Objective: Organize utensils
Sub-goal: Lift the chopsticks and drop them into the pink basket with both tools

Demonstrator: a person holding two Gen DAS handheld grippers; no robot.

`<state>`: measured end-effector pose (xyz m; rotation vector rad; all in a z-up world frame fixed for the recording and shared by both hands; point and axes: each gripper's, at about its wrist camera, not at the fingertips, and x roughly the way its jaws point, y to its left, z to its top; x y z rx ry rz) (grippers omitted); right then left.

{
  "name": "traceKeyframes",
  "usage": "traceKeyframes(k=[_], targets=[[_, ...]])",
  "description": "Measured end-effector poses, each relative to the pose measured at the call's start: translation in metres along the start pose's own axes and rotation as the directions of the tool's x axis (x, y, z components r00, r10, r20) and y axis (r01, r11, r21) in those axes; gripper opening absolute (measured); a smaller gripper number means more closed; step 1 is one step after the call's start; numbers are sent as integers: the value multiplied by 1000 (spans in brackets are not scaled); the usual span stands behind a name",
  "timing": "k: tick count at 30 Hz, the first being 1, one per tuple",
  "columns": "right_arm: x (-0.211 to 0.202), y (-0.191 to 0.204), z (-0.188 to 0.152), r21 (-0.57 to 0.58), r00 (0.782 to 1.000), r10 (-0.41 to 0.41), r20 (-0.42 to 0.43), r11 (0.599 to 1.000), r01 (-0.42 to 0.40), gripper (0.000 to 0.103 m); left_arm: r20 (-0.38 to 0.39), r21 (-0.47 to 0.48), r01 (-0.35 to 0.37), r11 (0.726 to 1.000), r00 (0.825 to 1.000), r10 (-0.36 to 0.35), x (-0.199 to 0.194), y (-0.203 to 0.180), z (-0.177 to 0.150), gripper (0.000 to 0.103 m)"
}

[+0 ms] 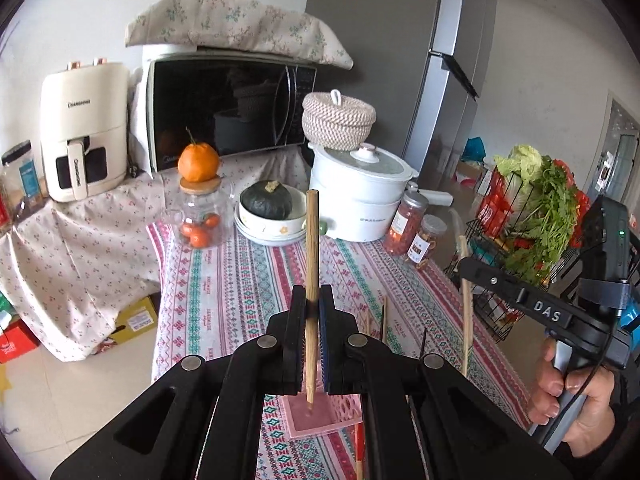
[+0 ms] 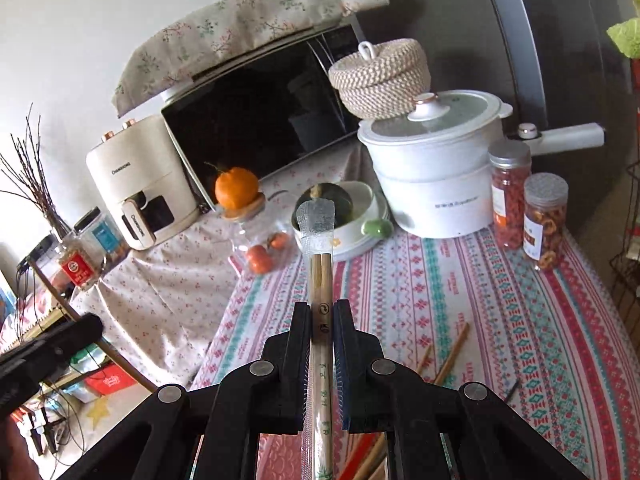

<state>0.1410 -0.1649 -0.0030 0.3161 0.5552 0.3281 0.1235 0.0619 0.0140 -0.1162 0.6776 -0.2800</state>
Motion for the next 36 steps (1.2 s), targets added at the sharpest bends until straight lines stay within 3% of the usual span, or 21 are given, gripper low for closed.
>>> traceKeyframes(k=[4,10,17,19,21,23,28,34,36], targets=[[3,16,-1,-3,998,35,61,999,-35,10,-77,-27,-25,999,997,23,29,12,-8,6],[15,42,-3,7,991,49,126,999,-50,10,-67,-11,-2,1000,998,2,41,20,-4,6],[48,62,-8,12,988,18,152,1000,-21,10,-70,-118,47,992,996,-55,38,39,3,8],[55,66,-14,-5,984,-23,178,1000,24,10,-68,-119,42,992,996,-50,30,39,2,14],[61,69,-20,-31,976,-72,205,996,80,10,-63,-117,38,992,997,-46,22,41,0,35],[66,72,-26,-52,972,-101,214,992,115,10,-66,-119,20,993,997,-28,16,44,-3,43],[75,77,-45,-89,973,-132,191,984,152,11,-104,-140,-12,990,995,-2,13,54,-11,43],[73,76,-53,-115,981,-131,145,982,148,13,-114,-150,-54,987,993,37,14,60,-17,57],[69,75,-50,-126,987,-119,111,983,132,27,-127,-153,-78,985,990,59,14,61,-19,63]])
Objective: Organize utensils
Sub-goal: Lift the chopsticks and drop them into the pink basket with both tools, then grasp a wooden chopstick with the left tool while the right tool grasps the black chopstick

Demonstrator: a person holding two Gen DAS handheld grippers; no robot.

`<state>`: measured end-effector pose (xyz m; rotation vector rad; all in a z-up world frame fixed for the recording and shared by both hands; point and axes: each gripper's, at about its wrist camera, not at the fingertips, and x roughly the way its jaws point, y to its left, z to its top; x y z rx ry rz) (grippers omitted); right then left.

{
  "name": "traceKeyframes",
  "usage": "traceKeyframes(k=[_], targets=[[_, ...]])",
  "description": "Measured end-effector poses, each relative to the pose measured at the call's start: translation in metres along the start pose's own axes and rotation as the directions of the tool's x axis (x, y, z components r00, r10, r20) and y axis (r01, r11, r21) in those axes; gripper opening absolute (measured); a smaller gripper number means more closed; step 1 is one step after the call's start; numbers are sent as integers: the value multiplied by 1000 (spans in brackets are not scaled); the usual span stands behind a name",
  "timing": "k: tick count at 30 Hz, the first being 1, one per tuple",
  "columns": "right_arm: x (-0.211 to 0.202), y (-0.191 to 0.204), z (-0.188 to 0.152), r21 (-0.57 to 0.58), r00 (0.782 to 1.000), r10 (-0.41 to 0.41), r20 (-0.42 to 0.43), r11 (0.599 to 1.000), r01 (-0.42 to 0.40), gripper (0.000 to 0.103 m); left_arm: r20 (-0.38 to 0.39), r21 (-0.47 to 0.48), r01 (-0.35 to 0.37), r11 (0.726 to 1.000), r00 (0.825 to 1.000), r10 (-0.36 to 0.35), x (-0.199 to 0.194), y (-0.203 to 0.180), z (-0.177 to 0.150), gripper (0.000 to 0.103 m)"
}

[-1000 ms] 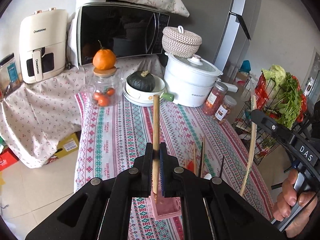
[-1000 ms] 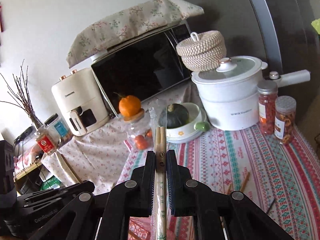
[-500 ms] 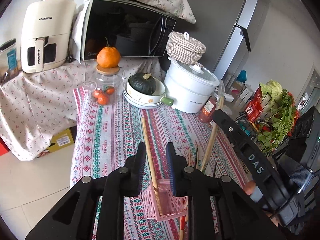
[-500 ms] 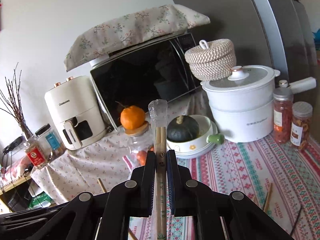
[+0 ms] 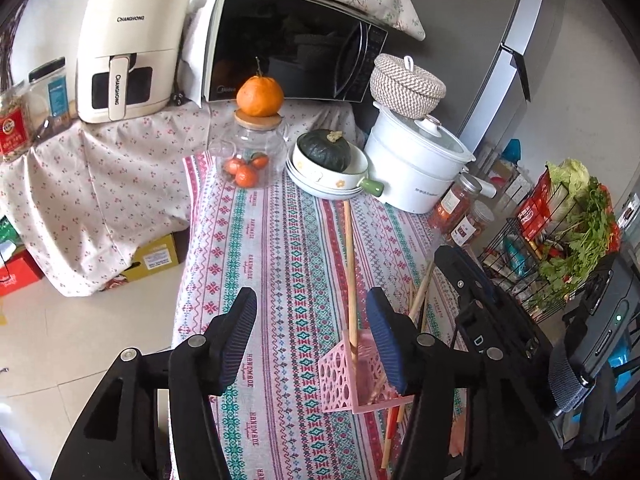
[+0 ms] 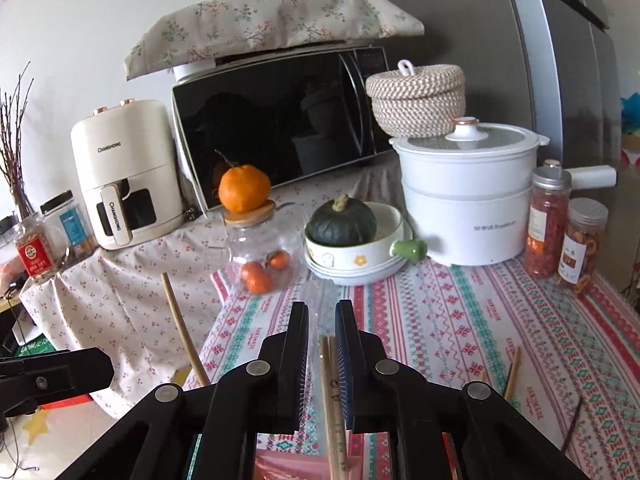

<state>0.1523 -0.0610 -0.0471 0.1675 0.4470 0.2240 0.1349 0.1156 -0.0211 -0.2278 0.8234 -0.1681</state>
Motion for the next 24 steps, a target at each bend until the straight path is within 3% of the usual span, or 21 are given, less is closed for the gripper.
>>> traceKeyframes(k=[2,6,16,20,24], targets=[[-6,-5,6,-2,999,31,-27,1000,-31,44,-12,-3,-15,1000,1000,15,1,0,-3,68],[-24,-22,18,10,996,54,-70,999,-53,61,-44,8,-27,1000,999,28,3,-4,-10,73],[-48,-91,19,108,981,-8,-196,994,30,77,-131,44,-9,999,991,14,12,-22,-34,78],[-45,-114,10,106,953,-39,-300,992,74,80,-164,66,5,998,986,6,15,-32,-44,79],[-33,-132,-8,57,892,-90,-443,990,128,82,-202,91,24,996,979,-5,20,-44,-55,79]])
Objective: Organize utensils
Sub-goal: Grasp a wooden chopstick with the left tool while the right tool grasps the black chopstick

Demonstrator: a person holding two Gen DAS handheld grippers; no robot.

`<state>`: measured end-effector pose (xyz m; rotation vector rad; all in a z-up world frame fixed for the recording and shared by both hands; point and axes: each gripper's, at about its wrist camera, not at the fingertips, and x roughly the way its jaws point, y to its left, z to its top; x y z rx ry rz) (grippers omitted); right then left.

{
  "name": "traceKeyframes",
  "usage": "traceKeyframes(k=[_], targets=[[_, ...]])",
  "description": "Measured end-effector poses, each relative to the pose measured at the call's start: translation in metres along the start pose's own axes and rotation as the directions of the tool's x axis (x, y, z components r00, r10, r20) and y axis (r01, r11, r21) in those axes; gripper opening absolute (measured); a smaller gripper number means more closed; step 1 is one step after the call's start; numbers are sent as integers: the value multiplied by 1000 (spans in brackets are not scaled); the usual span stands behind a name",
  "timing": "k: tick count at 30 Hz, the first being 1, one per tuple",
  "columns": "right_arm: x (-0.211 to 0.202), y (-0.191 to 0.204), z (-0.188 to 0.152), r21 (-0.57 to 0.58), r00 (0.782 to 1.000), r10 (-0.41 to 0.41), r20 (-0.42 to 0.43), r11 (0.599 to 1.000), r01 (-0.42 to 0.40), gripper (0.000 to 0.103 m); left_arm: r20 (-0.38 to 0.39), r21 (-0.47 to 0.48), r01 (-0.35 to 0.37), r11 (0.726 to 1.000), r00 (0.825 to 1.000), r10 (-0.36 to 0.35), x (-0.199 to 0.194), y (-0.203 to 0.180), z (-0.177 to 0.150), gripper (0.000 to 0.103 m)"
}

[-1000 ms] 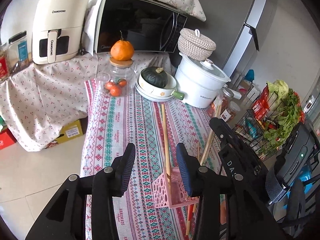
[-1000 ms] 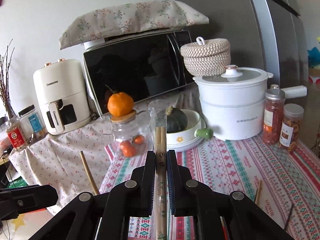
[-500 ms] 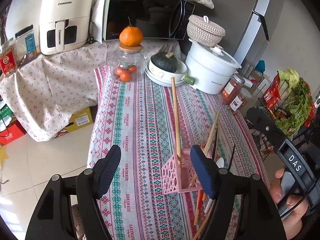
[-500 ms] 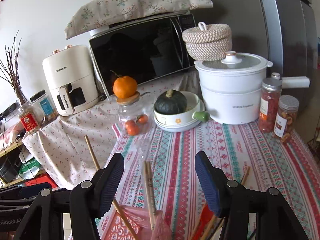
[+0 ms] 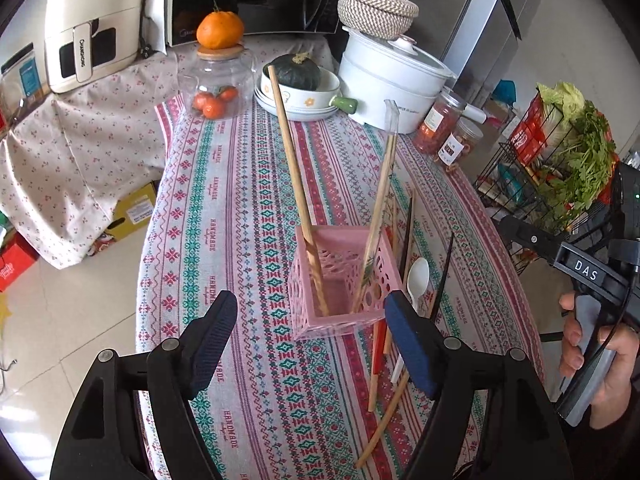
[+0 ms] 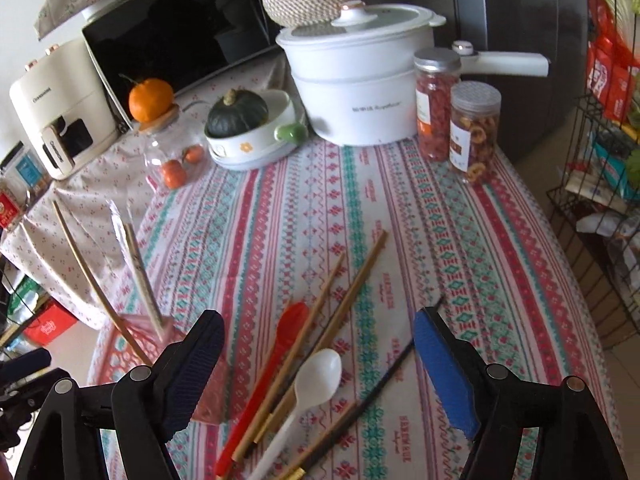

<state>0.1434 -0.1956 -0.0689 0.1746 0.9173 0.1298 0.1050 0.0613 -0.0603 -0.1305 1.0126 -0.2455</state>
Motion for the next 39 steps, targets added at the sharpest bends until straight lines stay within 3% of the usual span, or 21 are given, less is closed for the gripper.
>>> traceKeyframes(k=[3,8,12,17,19,21,23,27,35,39], targets=[[23,-18,-9,9,992,-27,-121,1000,29,82,-31,15,17,1000,999,-16,6,-10,-6,79],[70,-51,-22,57,955,-56,-292,995,76,82,-99,42,58,997,994,-53,16,-23,-12,79],[94,-61,-18,35,940,-116,-321,990,134,82,-127,77,70,995,990,-59,20,-32,-15,79],[119,-59,-14,35,930,-114,-348,990,134,82,-130,126,57,990,991,-41,19,-38,-18,79],[127,-55,-14,6,923,-149,-355,987,162,79,-131,138,57,989,991,-39,18,-39,-19,79],[130,-47,-14,-59,913,-222,-343,975,215,69,-132,145,60,988,990,-41,17,-39,-21,79],[128,-45,-15,-66,918,-214,-334,977,204,61,-133,150,63,987,990,-43,16,-39,-22,79],[123,-42,-19,-110,924,-191,-333,981,163,22,-132,169,69,983,990,-46,15,-41,-25,79],[101,-68,-37,-67,914,-97,-393,995,77,8,-139,228,119,966,986,-88,10,-66,-33,78],[78,-82,-48,-24,917,-53,-395,999,48,5,-156,292,141,946,983,-98,13,-89,-44,68]])
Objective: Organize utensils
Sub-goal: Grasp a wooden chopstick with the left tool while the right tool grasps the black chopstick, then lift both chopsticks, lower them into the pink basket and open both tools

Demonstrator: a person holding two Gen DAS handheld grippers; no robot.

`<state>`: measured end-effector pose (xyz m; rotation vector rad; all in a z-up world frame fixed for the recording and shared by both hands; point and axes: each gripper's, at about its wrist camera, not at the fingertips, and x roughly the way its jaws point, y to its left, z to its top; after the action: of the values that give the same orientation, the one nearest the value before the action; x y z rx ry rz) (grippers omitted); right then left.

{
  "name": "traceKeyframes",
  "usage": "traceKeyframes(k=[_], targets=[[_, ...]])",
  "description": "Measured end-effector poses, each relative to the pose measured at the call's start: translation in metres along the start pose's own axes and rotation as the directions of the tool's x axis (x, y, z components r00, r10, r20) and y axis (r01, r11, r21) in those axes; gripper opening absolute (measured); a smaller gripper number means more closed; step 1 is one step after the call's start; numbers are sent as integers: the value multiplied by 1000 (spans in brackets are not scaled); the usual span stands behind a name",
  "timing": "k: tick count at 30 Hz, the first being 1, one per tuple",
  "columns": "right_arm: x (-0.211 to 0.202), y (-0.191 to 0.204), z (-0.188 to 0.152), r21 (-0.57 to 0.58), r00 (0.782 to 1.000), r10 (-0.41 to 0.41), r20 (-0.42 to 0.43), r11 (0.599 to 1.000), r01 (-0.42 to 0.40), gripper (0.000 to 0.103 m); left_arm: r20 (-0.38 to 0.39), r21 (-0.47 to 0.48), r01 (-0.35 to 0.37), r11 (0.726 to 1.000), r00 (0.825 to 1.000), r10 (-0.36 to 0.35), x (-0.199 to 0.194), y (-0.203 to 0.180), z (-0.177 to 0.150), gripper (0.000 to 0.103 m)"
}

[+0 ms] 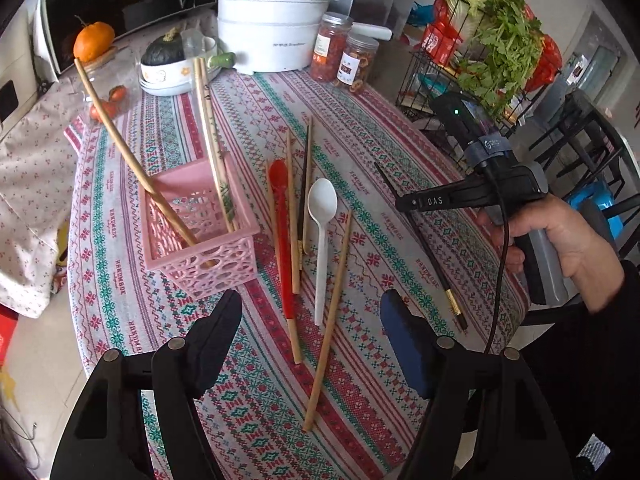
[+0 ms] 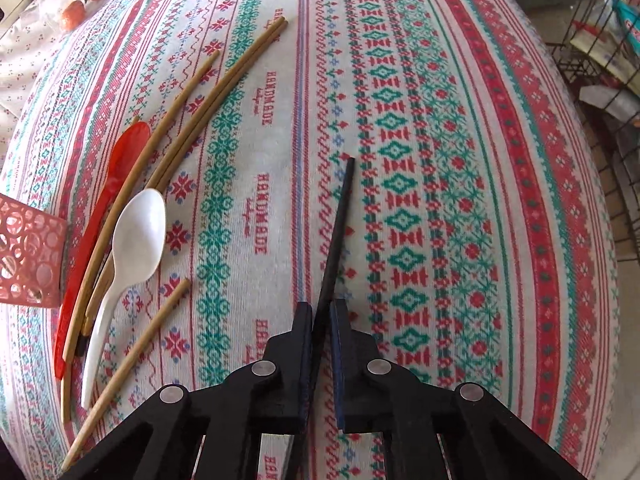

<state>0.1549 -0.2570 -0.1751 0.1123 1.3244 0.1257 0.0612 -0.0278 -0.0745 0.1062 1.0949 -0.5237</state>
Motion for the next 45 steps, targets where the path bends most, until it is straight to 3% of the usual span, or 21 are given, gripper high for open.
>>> traceKeyframes(k=[6,9,12,23,26,30,32,38,41,45], targets=[[-33,-24,-23,12,997,53,48,998,-54,5,-76,61,14,998,997,-9,37,-34,-4,31],[-42,-32,-34,10,997,62,40,998,-62,5,-114,110,-5,994,993,17,61,-49,-1,19],[-38,-39,-34,15,998,57,3,998,-57,6,-152,155,-36,987,987,60,88,-61,9,13],[-30,-39,-22,18,996,82,-45,997,-82,8,-247,186,-177,966,943,221,156,-64,60,11],[-28,-41,-22,24,995,88,-54,996,-87,10,-287,165,-161,973,936,204,167,-58,70,10],[-23,-48,-17,49,996,82,-47,996,-80,26,-320,155,-152,976,927,195,171,-57,76,11],[-20,-52,-13,69,995,87,-47,994,-84,28,-333,147,-147,978,924,189,172,-56,78,11],[-4,-47,-2,62,995,81,-52,995,-78,29,-317,93,-159,983,931,181,173,-51,80,7],[-3,-40,0,48,999,38,-39,998,-36,9,-273,89,-184,979,941,202,165,-51,75,5],[-7,-38,-2,65,998,51,-22,997,-50,6,-192,73,-179,981,963,190,141,-50,68,5]])
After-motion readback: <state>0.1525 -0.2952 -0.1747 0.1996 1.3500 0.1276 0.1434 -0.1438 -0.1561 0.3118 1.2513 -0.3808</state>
